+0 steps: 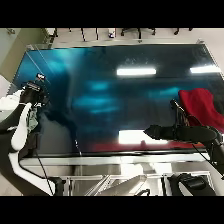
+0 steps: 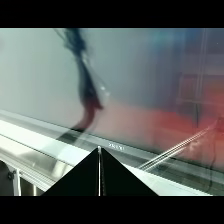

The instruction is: Fold the shirts.

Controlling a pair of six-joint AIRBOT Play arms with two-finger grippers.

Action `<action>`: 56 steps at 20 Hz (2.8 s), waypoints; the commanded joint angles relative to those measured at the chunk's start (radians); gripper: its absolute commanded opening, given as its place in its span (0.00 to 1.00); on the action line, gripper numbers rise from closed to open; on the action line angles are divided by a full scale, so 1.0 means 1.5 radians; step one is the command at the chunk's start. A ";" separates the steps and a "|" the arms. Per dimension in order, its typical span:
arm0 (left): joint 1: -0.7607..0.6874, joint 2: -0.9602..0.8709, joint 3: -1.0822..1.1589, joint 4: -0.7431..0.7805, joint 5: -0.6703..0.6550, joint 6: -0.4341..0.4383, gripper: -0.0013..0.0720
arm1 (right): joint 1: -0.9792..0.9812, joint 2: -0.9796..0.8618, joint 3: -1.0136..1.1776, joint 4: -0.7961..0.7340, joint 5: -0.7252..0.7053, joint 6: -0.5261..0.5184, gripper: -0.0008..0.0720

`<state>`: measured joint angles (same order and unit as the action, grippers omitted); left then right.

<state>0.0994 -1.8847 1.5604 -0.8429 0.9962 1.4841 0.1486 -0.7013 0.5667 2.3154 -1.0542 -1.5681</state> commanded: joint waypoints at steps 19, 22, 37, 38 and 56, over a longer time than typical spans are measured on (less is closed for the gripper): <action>-0.249 0.171 0.310 -0.233 0.276 0.000 0.04 | 0.000 0.001 0.000 0.000 0.000 0.000 0.04; -0.344 0.235 0.282 -0.521 0.325 0.001 0.04 | 0.000 0.001 0.000 0.000 0.000 0.001 0.04; -0.507 0.191 0.069 -0.707 0.321 -0.049 0.97 | -0.125 -0.001 0.087 -0.002 -0.071 -0.093 0.65; -0.489 0.207 0.070 -0.707 0.347 -0.047 0.97 | -0.160 -0.006 0.097 -0.002 -0.077 -0.107 0.65; -0.575 0.335 -0.452 -0.840 -0.131 -0.074 0.96 | -0.129 -0.198 -0.117 0.009 0.038 -0.192 0.65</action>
<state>-0.7624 -1.3464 0.8845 -2.0510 0.8810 1.3689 -0.0849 -0.9810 0.4332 2.3119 -1.1053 -1.8534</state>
